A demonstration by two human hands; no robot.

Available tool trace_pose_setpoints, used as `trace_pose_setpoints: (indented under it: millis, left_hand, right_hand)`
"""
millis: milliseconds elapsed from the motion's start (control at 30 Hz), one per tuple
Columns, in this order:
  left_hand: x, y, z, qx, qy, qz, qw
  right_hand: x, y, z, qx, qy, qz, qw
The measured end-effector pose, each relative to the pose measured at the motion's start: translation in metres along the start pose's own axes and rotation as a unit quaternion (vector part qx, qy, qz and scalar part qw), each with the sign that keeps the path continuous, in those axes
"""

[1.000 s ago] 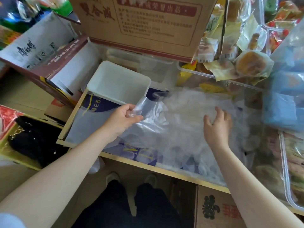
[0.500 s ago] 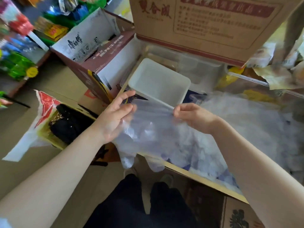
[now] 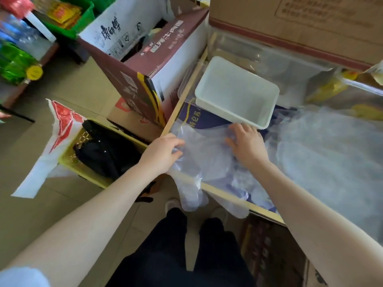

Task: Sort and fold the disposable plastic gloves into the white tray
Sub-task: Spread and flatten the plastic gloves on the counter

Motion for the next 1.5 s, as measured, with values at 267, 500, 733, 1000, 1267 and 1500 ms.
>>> trace_pose_setpoints:
  millis: [267, 500, 733, 1000, 1267, 1500]
  left_hand:
    - [-0.006, -0.010, 0.002, 0.033, 0.058, 0.004, 0.998]
    - [-0.004, -0.007, 0.000, -0.166, 0.063, 0.003, 0.984]
    - [-0.009, 0.031, -0.041, -0.293, -0.031, -0.112, 0.949]
    - [-0.023, 0.032, -0.047, -0.327, -0.097, -0.003, 0.940]
    - [-0.024, 0.086, -0.057, -0.264, 0.042, -0.116, 0.957]
    - [-0.029, 0.165, -0.097, -0.043, 0.017, -0.233, 0.971]
  right_hand:
    - [0.050, -0.041, -0.047, 0.179, -0.008, 0.154, 0.972]
    - [0.048, -0.013, -0.067, 0.157, -0.116, 0.050, 0.979]
    - [0.046, -0.008, -0.071, 0.150, -0.122, 0.058, 0.979]
    - [0.080, 0.057, -0.005, 0.057, 0.124, 0.007, 0.991]
    - [0.099, 0.210, 0.022, -0.047, 0.077, -0.285, 0.954]
    - [0.106, 0.217, 0.051, -0.148, 0.225, -0.160, 0.950]
Point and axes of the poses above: each hand's wrist, its own x-axis away from the middle knuckle, its own z-axis out of the back of the hand, y = z × x, the point moved 5 cm from there along -x, towards the middle knuckle, and after that the axes turned 9 degrees about -y, right-handed, at the moved point
